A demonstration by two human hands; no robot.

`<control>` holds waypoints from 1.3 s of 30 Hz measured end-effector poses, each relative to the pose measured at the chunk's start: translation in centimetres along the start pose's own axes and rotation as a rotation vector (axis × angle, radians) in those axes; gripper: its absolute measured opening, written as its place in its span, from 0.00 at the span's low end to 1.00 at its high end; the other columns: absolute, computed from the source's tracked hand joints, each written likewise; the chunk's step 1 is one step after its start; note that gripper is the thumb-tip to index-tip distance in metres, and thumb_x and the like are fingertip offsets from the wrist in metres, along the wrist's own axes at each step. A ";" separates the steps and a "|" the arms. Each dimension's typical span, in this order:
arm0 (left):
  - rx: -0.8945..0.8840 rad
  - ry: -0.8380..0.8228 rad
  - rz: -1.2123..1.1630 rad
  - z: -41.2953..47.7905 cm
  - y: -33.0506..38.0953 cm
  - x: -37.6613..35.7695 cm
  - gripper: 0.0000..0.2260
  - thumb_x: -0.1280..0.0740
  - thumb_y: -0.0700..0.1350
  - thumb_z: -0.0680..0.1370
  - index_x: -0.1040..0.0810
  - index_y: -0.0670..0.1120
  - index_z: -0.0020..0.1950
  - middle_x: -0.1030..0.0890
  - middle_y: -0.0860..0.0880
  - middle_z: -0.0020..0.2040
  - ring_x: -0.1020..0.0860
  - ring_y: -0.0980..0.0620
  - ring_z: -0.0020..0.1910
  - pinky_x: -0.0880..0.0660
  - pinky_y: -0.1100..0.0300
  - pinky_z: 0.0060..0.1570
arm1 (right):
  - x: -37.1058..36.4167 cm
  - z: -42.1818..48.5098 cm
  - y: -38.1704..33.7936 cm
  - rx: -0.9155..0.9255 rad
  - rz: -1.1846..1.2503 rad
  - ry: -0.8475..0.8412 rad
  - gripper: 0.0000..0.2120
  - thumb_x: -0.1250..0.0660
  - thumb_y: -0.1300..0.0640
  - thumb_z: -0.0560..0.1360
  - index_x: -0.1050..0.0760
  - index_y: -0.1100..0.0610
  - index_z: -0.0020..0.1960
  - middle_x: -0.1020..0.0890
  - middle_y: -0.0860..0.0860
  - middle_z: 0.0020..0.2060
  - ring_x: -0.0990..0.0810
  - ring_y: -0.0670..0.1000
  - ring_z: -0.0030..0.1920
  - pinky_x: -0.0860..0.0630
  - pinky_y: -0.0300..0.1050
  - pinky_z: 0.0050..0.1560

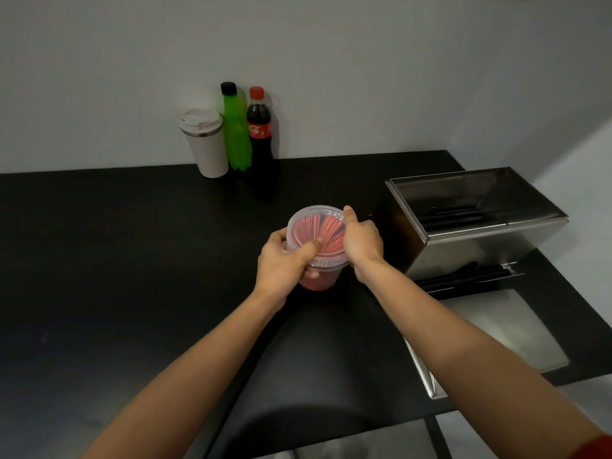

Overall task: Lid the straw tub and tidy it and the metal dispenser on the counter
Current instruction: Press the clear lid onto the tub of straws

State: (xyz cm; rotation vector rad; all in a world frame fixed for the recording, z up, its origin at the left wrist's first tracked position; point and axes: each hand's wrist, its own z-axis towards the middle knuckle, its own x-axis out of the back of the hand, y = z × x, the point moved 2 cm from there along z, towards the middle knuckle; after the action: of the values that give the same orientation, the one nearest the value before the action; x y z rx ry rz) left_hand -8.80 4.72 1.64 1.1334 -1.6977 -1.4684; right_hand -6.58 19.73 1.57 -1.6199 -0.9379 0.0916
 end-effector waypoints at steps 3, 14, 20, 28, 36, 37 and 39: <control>0.028 -0.026 -0.074 0.4 0.2 0.0 0.23 0.27 0.46 0.72 0.31 0.43 0.63 0.16 0.46 0.45 0.16 0.51 0.35 0.23 0.64 0.30 | 0.0 0.1 0.2 -0.001 0.009 -0.006 0.26 0.45 0.37 0.76 0.29 0.59 0.60 0.18 0.55 0.48 0.18 0.54 0.46 0.21 0.50 0.49; 0.119 -0.003 0.007 1.6 1.0 0.9 0.15 0.32 0.53 0.75 0.26 0.46 0.57 0.18 0.47 0.39 0.19 0.53 0.30 0.24 0.62 0.27 | 0.6 1.2 -0.6 0.124 -0.196 -0.034 0.17 0.46 0.41 0.76 0.29 0.53 0.47 0.22 0.49 0.35 0.21 0.49 0.37 0.26 0.48 0.40; 0.065 -0.052 0.031 2.8 1.4 1.7 0.14 0.35 0.53 0.77 0.21 0.42 0.49 0.24 0.50 0.29 0.26 0.56 0.25 0.29 0.64 0.25 | 0.1 1.7 -2.3 0.178 -0.323 -0.161 0.22 0.46 0.41 0.76 0.31 0.52 0.30 0.28 0.49 0.26 0.27 0.50 0.29 0.28 0.48 0.38; 0.032 -0.041 -0.079 3.2 0.7 1.2 0.14 0.35 0.49 0.78 0.22 0.38 0.52 0.24 0.50 0.29 0.27 0.56 0.26 0.30 0.64 0.25 | -0.1 1.8 -1.8 0.109 -0.232 -0.166 0.23 0.42 0.36 0.74 0.31 0.52 0.30 0.28 0.47 0.23 0.27 0.47 0.25 0.31 0.42 0.32; 0.014 -0.063 -0.026 3.2 0.6 1.4 0.13 0.36 0.51 0.78 0.22 0.40 0.51 0.25 0.51 0.27 0.30 0.57 0.23 0.34 0.65 0.22 | 0.1 1.4 -2.1 0.145 -0.203 -0.161 0.23 0.42 0.39 0.75 0.32 0.51 0.27 0.29 0.47 0.22 0.27 0.49 0.27 0.29 0.45 0.35; 0.016 -0.067 -0.012 3.3 0.7 1.4 0.13 0.36 0.51 0.78 0.22 0.41 0.50 0.25 0.51 0.27 0.30 0.57 0.23 0.34 0.64 0.23 | 0.2 1.3 -2.1 0.148 -0.204 -0.164 0.22 0.42 0.39 0.75 0.32 0.51 0.28 0.28 0.47 0.23 0.27 0.50 0.28 0.29 0.46 0.36; 0.030 -0.065 0.014 3.2 0.8 1.5 0.13 0.36 0.51 0.78 0.22 0.42 0.49 0.25 0.50 0.28 0.29 0.56 0.25 0.33 0.63 0.24 | 0.4 1.2 -2.3 0.155 -0.208 -0.173 0.21 0.42 0.40 0.75 0.30 0.52 0.29 0.27 0.48 0.25 0.25 0.50 0.30 0.28 0.46 0.38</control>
State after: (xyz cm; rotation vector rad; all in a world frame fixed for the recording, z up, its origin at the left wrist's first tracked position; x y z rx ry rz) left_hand -12.44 4.89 1.72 1.0987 -1.7734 -1.4907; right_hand -8.19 20.87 3.31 -1.3801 -1.1981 0.1579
